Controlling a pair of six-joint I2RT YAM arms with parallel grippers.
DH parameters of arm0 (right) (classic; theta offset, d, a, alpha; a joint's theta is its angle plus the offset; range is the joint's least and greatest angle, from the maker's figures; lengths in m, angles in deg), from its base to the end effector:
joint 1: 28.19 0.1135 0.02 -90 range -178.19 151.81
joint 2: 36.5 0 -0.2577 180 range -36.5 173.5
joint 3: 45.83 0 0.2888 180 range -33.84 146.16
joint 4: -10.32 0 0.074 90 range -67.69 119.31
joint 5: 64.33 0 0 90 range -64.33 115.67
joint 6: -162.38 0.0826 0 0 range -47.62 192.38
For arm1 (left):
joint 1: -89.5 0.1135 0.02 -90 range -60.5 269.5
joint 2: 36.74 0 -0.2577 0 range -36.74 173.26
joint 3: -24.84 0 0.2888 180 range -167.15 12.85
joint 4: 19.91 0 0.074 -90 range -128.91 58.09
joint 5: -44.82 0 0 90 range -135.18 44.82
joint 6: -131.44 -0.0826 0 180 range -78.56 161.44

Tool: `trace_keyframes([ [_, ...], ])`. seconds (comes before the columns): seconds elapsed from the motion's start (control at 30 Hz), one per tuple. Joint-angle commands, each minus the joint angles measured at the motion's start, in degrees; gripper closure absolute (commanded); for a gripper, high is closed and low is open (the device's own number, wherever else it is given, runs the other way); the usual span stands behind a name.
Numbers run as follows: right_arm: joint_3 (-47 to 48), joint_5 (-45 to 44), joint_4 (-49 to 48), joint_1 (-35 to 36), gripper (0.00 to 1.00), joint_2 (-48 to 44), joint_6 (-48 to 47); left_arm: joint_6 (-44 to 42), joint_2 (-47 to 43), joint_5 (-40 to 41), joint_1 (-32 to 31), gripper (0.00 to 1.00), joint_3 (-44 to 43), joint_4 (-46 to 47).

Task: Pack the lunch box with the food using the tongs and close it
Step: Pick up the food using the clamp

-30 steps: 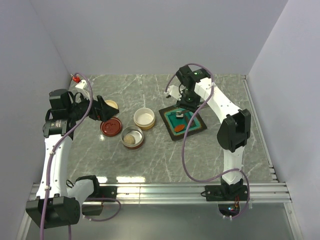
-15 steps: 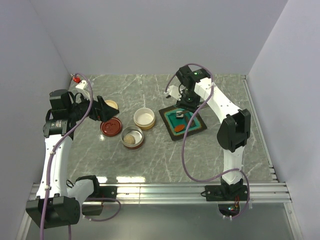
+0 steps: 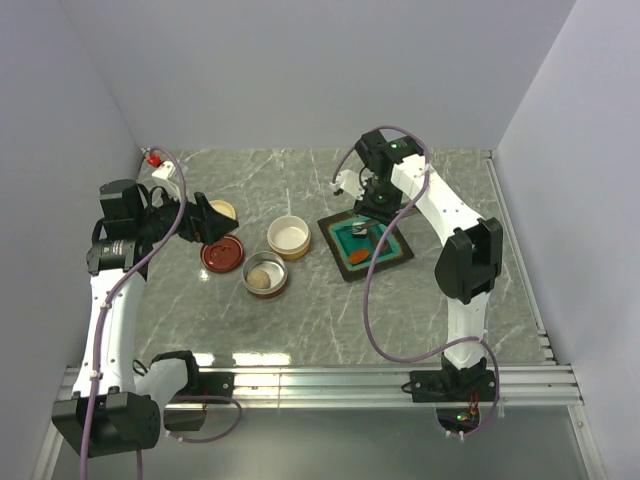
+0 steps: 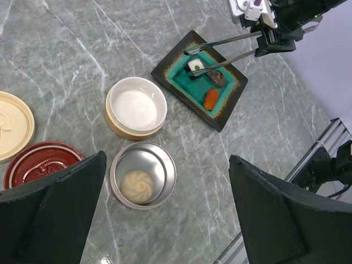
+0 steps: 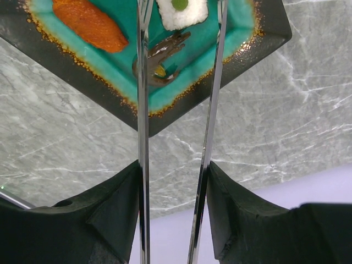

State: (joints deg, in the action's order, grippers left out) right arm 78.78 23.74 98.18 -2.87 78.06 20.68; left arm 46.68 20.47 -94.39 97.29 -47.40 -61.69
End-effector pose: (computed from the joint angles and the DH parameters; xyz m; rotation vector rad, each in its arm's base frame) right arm 0.4030 0.1876 0.2453 -1.8263 2.3036 -0.1198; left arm 0.2796 -0.0249 0.3474 0.3143 1.9332 -0.8372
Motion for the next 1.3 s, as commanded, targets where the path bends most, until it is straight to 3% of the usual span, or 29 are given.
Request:
trace_keyframes([
  [0.0,1.38,0.53,5.42,-0.62,0.45,-3.12,-8.68,0.12,-0.96,-0.8,0.21,0.01,0.66,1.92],
  [0.6,-0.56,1.32,5.51,-1.68,0.44,-4.61,-9.29,0.3,-1.14,-0.97,0.29,0.01,0.84,1.92],
  [1.27,1.99,1.76,6.56,-2.47,0.46,0.13,-9.12,0.39,-0.78,-0.71,0.29,0.01,0.75,1.83],
])
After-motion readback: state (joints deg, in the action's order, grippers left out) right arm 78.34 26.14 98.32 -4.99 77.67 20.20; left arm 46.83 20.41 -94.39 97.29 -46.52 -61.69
